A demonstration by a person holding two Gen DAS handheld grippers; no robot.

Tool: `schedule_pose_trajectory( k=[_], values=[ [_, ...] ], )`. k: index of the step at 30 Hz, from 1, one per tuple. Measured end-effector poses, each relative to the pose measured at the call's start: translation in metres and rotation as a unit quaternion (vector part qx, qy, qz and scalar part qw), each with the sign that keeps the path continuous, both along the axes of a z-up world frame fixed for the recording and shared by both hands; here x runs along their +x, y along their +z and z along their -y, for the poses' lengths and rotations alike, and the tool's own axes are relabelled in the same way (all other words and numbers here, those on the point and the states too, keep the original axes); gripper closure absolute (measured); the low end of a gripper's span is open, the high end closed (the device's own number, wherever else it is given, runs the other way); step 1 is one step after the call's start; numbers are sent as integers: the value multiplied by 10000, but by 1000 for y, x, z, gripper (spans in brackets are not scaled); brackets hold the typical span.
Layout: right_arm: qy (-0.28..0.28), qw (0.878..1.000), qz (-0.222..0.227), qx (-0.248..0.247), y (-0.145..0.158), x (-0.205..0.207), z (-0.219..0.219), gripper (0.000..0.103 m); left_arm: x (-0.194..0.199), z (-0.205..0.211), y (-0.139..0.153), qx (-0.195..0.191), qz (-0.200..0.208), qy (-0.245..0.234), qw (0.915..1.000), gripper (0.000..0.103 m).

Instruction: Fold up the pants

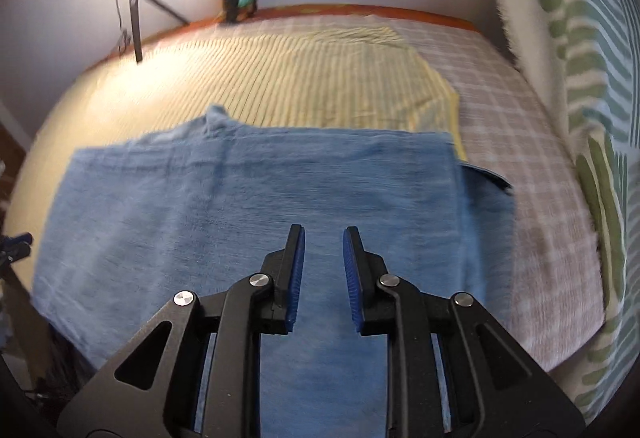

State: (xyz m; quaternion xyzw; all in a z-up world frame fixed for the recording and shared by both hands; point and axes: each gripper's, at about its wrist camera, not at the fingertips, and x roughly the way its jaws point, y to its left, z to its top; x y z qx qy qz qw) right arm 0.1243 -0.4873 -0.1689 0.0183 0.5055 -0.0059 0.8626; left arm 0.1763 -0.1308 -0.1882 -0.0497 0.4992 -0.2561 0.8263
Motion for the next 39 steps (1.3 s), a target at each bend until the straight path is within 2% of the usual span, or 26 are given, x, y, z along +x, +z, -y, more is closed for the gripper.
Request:
schedule_pose_trajectory(
  k=[5,9,13,16,18,19,20,24,30,36,39],
  values=[
    [-68,9994,-343,-29,-30,16,-5,83,-7,-3,-12,66,-182,19,9998,72],
    [-94,9991,-397,-95,-38,19,-4,83,-11,-11,-21,-149,-326,150,9992,72],
    [-263,9983,-481,-197,-28,22,-9,82,-15,-17,-21,-352,-298,327,9984,72],
    [-267,9993,-253,-1,-5,22,-27,80,-17,-20,-22,-500,-320,411,9974,75],
    [-28,9998,-142,168,11,23,-52,66,-18,-21,-23,-602,-345,431,9967,75],
    [148,9993,-107,319,18,24,-67,54,-19,-21,-23,-621,-336,434,9966,76],
    [376,9981,-81,487,25,26,-85,51,-20,-21,-24,-645,-322,438,9964,79],
    [1129,9904,-137,790,37,37,-157,51,-22,-24,-22,-876,-278,574,9941,83],
    [1730,9744,-753,1224,23,69,-249,51,-28,-28,-18,-1125,-142,697,9911,85],
    [1897,9656,-1476,991,-9,99,-321,51,-36,-23,-12,-1219,99,641,9904,85],
    [1883,9651,-1732,559,-23,107,-341,51,-42,-21,-6,-1278,267,597,9896,85]
  ],
)
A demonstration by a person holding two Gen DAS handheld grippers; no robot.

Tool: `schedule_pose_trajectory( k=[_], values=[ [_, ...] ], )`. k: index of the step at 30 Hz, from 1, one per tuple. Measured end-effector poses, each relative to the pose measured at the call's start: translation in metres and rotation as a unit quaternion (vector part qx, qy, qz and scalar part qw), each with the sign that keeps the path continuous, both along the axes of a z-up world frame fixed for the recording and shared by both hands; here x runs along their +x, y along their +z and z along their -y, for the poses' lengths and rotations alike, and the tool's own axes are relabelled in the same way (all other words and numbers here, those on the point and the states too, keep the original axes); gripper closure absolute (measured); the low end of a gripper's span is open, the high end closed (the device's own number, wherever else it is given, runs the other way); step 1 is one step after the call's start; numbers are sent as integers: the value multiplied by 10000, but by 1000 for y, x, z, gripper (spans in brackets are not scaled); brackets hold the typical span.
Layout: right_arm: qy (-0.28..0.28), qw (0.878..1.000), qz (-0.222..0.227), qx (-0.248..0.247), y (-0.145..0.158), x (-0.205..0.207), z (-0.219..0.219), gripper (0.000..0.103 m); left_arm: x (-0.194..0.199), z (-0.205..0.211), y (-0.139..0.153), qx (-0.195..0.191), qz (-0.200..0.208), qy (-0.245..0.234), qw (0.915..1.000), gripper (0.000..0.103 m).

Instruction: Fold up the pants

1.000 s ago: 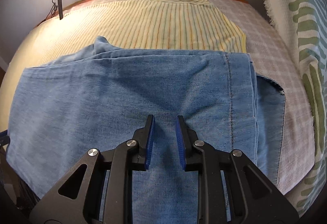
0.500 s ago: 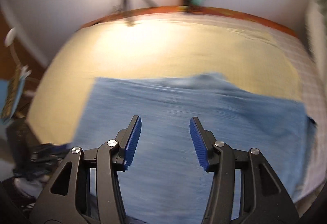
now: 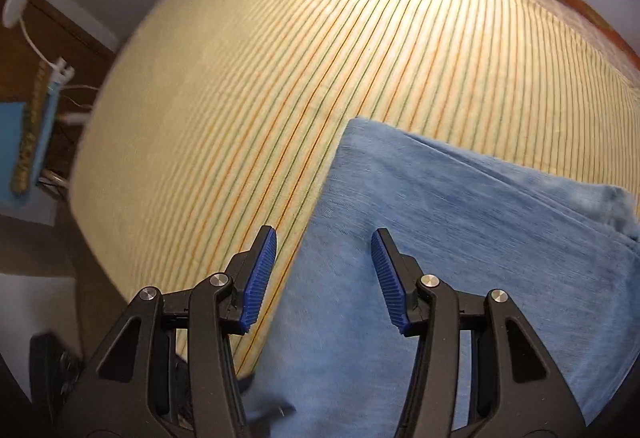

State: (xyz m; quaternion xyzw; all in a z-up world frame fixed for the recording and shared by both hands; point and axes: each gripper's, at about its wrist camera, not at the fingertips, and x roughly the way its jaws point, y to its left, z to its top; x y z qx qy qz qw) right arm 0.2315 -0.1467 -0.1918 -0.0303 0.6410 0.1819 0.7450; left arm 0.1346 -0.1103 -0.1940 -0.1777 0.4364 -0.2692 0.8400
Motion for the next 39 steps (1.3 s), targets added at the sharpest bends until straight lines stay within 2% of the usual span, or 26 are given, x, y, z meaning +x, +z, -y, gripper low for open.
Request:
schedule_pose_trajectory(
  k=[10,15,18,20,21,22,23,26,28,30,31,34,39],
  values=[
    [389,9913,-120,-1252,-23,6,-37,51,-2,5,9,-155,106,13,9998,86],
    [664,9856,-46,-1553,-31,0,-51,52,-6,7,9,-123,107,9,9999,86],
    [703,9847,-4,-1592,-30,-3,-51,71,-5,5,10,-24,88,80,9999,85],
    [625,9880,-29,-1410,-26,-4,-43,84,-7,2,10,198,93,176,9996,78],
    [569,9901,-51,-1284,-23,-4,-34,86,-8,2,9,245,62,184,9995,75],
    [496,9925,-70,-1117,-20,-5,-27,89,-8,2,7,287,-17,184,9994,64],
    [423,9940,-70,-1005,-18,-1,-27,91,-8,2,4,291,-88,193,9994,60],
    [167,9980,-9,-610,-10,-3,-12,93,-8,6,-5,259,-272,141,9992,60],
    [3,9994,35,-346,-4,-5,-2,94,-7,11,-5,102,-303,35,9995,63],
    [-157,9998,107,-92,4,-7,10,95,-11,17,0,33,-161,-40,9999,66],
    [-235,9996,141,50,7,-8,18,95,-10,19,2,15,-95,-56,9999,78],
    [-480,9973,293,463,22,-14,39,95,-15,25,12,-82,122,-150,9998,86],
    [-855,9898,572,990,45,-31,92,95,-23,47,34,-50,453,-481,9978,89]
  ],
)
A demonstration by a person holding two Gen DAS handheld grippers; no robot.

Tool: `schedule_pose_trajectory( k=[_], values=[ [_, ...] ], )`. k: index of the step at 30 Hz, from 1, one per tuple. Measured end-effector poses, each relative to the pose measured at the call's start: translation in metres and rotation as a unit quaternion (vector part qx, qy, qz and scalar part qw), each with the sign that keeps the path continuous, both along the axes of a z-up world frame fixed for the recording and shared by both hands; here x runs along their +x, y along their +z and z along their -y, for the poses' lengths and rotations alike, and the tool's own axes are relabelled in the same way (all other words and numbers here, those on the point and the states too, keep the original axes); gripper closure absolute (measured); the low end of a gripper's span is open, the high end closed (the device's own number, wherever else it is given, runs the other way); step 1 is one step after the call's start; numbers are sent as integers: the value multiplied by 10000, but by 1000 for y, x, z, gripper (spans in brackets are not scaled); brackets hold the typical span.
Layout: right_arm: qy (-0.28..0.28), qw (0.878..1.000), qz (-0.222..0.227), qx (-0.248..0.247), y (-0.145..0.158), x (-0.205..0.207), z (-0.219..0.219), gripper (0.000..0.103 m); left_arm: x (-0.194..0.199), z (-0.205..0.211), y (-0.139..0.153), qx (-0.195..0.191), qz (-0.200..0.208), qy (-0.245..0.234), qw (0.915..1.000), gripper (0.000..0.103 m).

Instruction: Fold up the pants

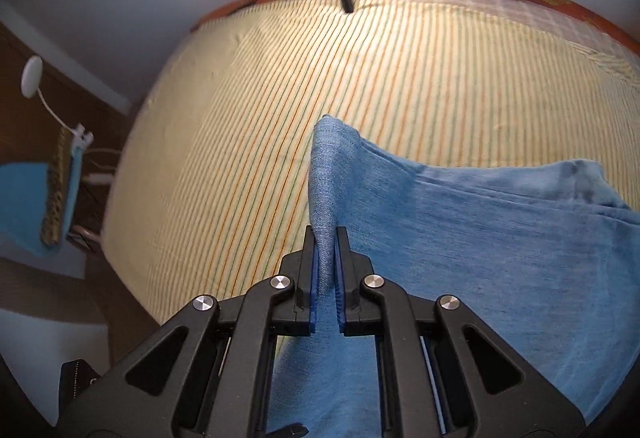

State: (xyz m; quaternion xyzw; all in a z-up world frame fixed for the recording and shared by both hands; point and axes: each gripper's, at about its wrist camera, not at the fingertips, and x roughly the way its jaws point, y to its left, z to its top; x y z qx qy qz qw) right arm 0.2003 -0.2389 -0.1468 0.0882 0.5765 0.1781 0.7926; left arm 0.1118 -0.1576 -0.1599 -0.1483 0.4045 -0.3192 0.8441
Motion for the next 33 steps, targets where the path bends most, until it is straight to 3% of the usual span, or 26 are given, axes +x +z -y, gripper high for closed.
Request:
schedule_pose_trajectory(
  k=[6,16,20,23,29,33],
  values=[
    [-458,9975,299,454,26,-13,39,96,-4,38,19,17,292,-496,9983,89],
    [-1002,9917,725,351,54,-34,123,96,-7,113,34,-1,438,-1229,9915,89],
    [-1188,9898,742,268,55,-40,159,96,-10,135,39,69,321,-1643,9859,70],
    [-1309,9881,763,250,51,-44,182,96,-13,122,46,-34,300,-1764,9839,57],
    [-1570,9841,814,190,45,-55,227,96,1,73,42,276,523,-1343,9892,56],
    [-1773,9801,880,136,40,-62,256,96,24,57,24,402,269,-982,9940,56]
  ],
)
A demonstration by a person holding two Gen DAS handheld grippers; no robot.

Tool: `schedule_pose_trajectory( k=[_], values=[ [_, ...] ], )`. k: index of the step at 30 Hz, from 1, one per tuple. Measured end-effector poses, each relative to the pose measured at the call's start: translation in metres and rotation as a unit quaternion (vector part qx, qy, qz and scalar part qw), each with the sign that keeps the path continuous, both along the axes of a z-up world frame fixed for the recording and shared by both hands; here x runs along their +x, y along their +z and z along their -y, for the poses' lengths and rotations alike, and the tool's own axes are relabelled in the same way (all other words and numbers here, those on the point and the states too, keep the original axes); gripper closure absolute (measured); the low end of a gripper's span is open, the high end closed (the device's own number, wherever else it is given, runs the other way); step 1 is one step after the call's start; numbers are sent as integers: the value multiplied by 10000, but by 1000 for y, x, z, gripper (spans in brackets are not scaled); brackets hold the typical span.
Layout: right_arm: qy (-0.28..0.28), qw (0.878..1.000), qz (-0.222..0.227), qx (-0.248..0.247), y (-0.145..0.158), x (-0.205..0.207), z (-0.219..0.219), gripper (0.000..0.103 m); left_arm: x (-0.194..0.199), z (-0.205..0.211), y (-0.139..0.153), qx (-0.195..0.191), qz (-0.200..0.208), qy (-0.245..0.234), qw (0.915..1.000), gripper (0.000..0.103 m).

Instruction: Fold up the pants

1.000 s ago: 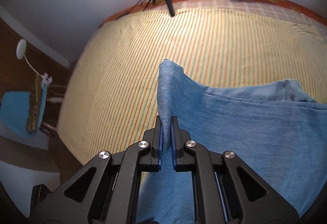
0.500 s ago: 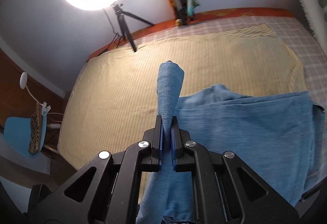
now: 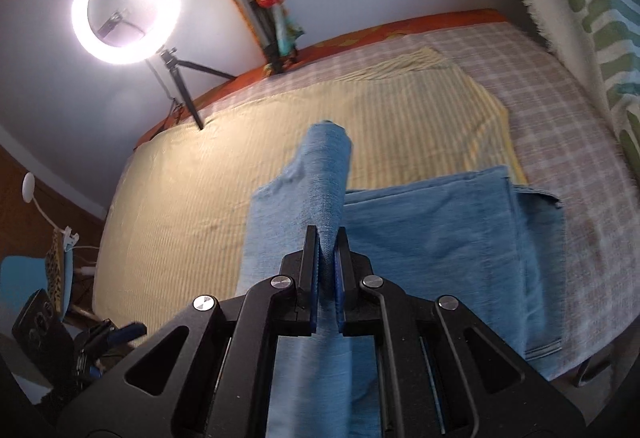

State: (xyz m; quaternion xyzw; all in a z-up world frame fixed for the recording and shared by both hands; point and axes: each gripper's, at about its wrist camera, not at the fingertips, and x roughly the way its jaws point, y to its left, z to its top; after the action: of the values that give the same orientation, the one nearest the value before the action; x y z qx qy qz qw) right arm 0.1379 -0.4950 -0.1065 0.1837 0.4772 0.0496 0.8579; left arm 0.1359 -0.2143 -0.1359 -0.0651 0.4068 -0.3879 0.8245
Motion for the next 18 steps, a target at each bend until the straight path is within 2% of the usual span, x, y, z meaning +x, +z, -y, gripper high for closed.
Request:
schedule_pose_trajectory(
  k=[4,12,18],
  values=[
    [-216,9996,-16,-169,-2,-5,28,96,5,12,-14,277,73,-13,9996,56],
    [-580,9966,-252,-525,-19,-13,84,96,6,80,-22,639,386,-617,9953,56],
    [-667,9946,-399,-688,-32,-11,99,97,-1,117,-23,762,572,-995,9905,56]
  ],
)
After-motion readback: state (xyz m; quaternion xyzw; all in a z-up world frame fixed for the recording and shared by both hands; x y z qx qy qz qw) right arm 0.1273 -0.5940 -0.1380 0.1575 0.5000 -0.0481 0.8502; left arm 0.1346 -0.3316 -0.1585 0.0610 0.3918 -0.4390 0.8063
